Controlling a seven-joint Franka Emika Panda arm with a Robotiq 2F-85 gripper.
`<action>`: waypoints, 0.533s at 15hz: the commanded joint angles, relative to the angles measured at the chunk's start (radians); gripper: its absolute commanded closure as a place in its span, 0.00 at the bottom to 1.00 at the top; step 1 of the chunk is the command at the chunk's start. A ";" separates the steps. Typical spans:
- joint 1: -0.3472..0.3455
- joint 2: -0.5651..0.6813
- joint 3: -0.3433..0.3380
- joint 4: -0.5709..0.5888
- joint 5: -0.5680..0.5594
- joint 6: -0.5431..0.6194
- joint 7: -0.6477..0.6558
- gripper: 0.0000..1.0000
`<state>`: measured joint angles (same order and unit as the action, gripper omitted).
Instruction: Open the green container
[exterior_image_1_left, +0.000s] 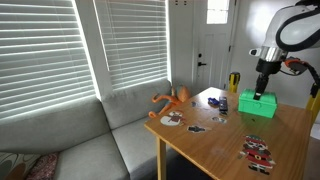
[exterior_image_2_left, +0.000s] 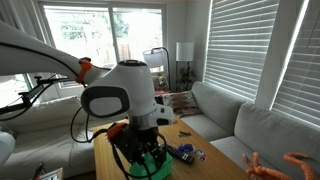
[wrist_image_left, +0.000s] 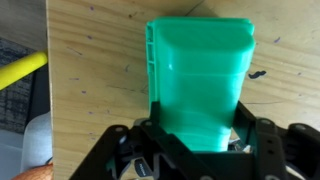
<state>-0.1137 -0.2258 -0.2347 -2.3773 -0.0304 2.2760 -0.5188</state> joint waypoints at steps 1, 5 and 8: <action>0.019 -0.011 -0.027 0.011 0.135 -0.060 -0.083 0.55; 0.016 -0.006 -0.036 0.032 0.248 -0.126 -0.137 0.55; 0.009 -0.005 -0.030 0.049 0.282 -0.182 -0.131 0.55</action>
<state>-0.1121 -0.2261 -0.2551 -2.3515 0.1974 2.1617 -0.6302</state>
